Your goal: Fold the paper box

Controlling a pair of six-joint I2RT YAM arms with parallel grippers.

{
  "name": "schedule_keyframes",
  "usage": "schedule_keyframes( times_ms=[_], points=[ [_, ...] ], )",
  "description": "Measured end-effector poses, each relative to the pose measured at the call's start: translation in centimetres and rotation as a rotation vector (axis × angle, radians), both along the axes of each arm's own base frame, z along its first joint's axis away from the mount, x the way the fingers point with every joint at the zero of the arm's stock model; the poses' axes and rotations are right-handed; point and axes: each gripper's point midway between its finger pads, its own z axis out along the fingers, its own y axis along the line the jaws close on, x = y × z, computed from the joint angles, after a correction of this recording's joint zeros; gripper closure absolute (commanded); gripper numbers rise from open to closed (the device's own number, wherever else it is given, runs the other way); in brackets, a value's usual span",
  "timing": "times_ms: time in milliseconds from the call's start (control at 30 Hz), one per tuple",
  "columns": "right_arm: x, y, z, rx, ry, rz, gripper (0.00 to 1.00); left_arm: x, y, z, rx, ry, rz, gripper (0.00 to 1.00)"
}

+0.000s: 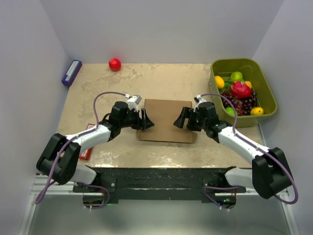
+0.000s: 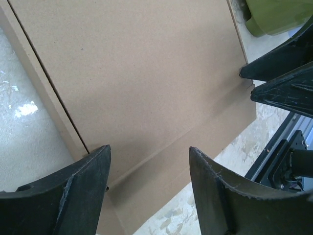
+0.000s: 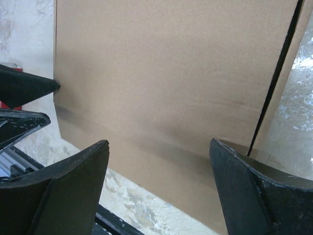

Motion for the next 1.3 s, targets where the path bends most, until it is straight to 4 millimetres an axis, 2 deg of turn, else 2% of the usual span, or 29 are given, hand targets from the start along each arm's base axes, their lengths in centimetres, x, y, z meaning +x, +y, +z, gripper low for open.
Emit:
schedule_keyframes(
  times_ms=[167,433,500,567,600,700,767,833,900,1067,1167,1300],
  points=[
    [0.6,0.2,-0.1,0.006,-0.019,-0.004,0.12,0.2,0.1,-0.1,0.002,-0.007,0.008,0.3],
    [0.2,-0.2,0.3,-0.011,-0.02,-0.008,0.05,-0.1,0.5,0.5,0.008,-0.02,0.019,0.18],
    [-0.2,-0.7,0.8,-0.031,-0.014,-0.014,0.04,0.1,0.6,1.4,0.012,-0.035,0.024,0.15],
    [0.0,-1.2,2.1,-0.05,-0.033,-0.022,0.02,0.4,0.6,2.8,0.01,-0.062,0.027,0.13],
    [0.4,-1.2,3.5,-0.054,-0.064,-0.023,0.02,0.7,0.6,3.8,0.006,-0.085,0.03,0.13],
    [1.4,-1.4,5.3,-0.061,-0.114,-0.031,0.01,1.5,0.6,6.6,-0.005,-0.156,0.039,0.11],
    [2.2,-1.8,5.7,-0.075,-0.129,-0.039,0.01,1.7,0.8,7.7,-0.004,-0.189,0.042,0.09],
    [2.8,-2.4,5.1,-0.091,-0.115,-0.048,0.01,1.8,1.1,8.0,0.0,-0.199,0.047,0.07],
    [3.3,-3.1,3.6,-0.114,-0.079,-0.06,0.01,1.7,1.5,7.8,0.009,-0.195,0.058,0.05],
    [4.2,-4.3,0.5,-0.152,-0.001,-0.078,0.02,0.9,4.0,6.2,0.027,-0.166,0.112,0.02],
    [4.8,-3.9,-0.6,-0.136,0.015,-0.062,0.06,0.4,5.5,5.4,0.035,-0.149,0.146,0.02],
    [5.1,-3.0,-2.0,-0.086,0.031,-0.025,0.11,-0.3,6.4,4.5,0.037,-0.142,0.162,0.01]
  ],
)
